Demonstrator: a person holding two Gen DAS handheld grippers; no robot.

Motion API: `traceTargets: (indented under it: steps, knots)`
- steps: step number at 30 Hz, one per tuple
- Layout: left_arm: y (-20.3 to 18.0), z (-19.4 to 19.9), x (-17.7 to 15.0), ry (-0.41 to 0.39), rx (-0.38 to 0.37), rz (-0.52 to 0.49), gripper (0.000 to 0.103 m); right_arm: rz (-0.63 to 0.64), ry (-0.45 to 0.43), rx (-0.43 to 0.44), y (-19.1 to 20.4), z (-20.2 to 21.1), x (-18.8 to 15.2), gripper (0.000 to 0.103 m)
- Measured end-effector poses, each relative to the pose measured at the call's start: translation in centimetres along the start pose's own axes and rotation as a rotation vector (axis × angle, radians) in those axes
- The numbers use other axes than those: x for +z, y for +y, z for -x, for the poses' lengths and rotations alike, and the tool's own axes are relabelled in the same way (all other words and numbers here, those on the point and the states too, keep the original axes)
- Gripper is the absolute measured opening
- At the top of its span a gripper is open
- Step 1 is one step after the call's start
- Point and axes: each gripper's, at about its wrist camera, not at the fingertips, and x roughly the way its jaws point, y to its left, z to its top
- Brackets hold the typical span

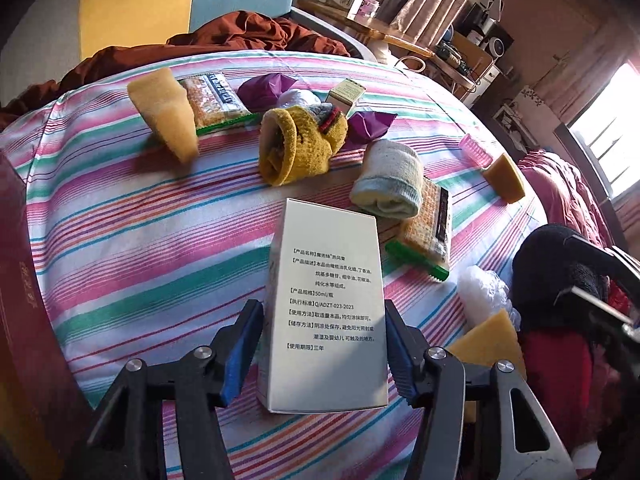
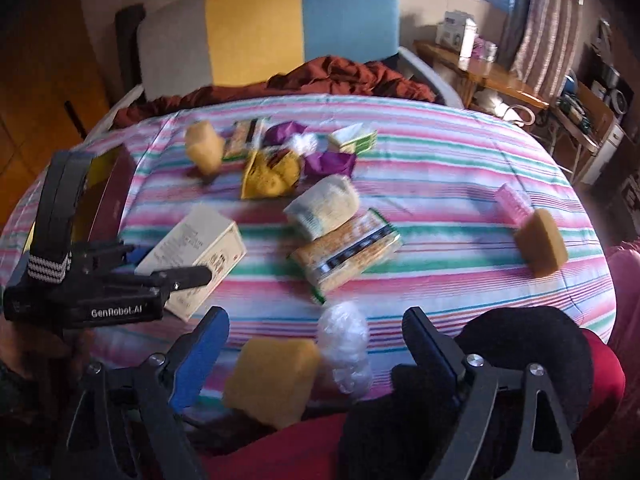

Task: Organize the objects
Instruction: 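Grasp the white printed box with the left gripper while the right gripper grasps a yellow sponge, then carry the white box with the left gripper and lower it into the gold tray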

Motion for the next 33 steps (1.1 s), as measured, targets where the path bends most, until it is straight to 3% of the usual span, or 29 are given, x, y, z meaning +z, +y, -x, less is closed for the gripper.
traceTargets:
  steps: [3,7,9,13,18,21,24,27,28,30,33]
  knots:
    - [0.5,0.7,-0.8,-0.022,0.016,0.005,0.059,0.069,0.127,0.013,2.0,-1.9,-0.8,0.082]
    - [0.3,0.7,-1.7,-0.043,0.047,-0.01,0.058,0.144,0.237,-0.091,3.4,-3.8,-1.3,0.085]
    - [0.7,0.0,-1.9,-0.025,0.056,0.016,0.054,0.166,0.271,-0.093,4.0,-4.4,-1.4,0.085]
    - [0.7,-0.2,-1.9,-0.04,0.059,0.014,0.053,0.21,0.34,-0.115,4.6,-5.5,-1.7,0.066]
    - [0.8,-0.3,-1.4,-0.038,0.063,0.015,0.054,0.186,0.319,-0.085,3.6,-5.3,-1.8,0.059]
    - [0.7,-0.2,-1.1,-0.046,0.073,0.021,0.074,0.179,0.313,-0.081,3.2,-5.1,-1.9,0.058]
    - [0.5,-0.4,-0.9,-0.052,0.096,0.004,0.077,0.172,0.305,-0.077,2.8,-4.9,-2.0,0.058]
    - [0.4,-0.8,-0.9,-0.054,0.129,-0.019,0.074,0.174,0.303,-0.075,2.4,-4.7,-2.0,0.057]
    - [0.4,-0.8,-0.9,-0.057,0.138,-0.024,0.07,0.174,0.301,-0.076,2.5,-4.7,-2.1,0.057]
    - [0.1,-0.9,-1.0,-0.067,0.157,-0.045,0.054,0.179,0.298,-0.079,2.7,-4.9,-1.9,0.056]
    - [-0.6,-0.5,-1.3,-0.101,0.179,-0.082,0.051,0.18,0.288,-0.079,2.5,-4.7,-1.9,0.055]
